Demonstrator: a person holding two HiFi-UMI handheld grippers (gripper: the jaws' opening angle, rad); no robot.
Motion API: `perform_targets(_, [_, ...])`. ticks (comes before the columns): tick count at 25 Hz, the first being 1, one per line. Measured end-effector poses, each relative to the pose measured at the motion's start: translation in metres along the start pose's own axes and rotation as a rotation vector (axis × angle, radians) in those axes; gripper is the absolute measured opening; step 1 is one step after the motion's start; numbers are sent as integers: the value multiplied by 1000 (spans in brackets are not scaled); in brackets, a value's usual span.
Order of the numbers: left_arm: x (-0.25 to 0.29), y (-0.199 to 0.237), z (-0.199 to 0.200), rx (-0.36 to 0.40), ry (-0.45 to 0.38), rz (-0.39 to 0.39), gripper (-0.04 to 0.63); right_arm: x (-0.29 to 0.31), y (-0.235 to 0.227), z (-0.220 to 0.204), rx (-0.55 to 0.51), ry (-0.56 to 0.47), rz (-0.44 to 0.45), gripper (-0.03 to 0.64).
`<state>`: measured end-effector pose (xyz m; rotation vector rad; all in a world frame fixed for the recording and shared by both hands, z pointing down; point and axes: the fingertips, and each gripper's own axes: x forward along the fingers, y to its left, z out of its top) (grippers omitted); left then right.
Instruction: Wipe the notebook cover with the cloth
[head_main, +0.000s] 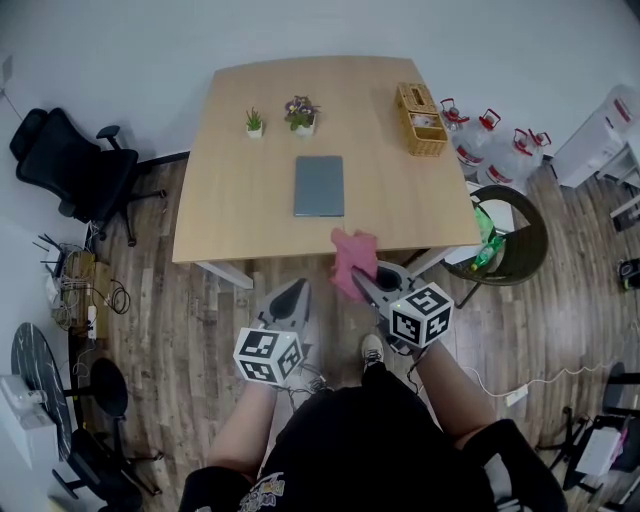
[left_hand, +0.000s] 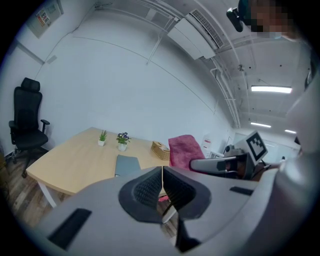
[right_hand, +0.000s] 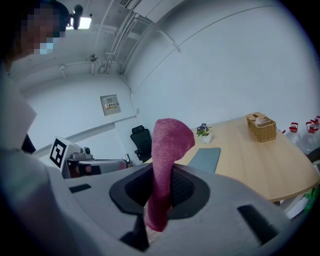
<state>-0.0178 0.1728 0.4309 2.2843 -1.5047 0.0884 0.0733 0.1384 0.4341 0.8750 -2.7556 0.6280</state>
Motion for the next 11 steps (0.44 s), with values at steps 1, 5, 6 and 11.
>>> perform_targets(1, [-1,0,0,-1,-1,2,9,0,1,0,-1,1,2,67])
perform_targets(5, [-3,1,0,-3,-6,7,9,0,1,-1,-2,0,4,67])
perform_targets(6, [-3,1,0,-4,-7,8,9,0,1,-1,-1,0,5,67])
perform_targets(11, [-4,0,0,-6,-10,12,9,-1,3,-1,-3,1,10,67])
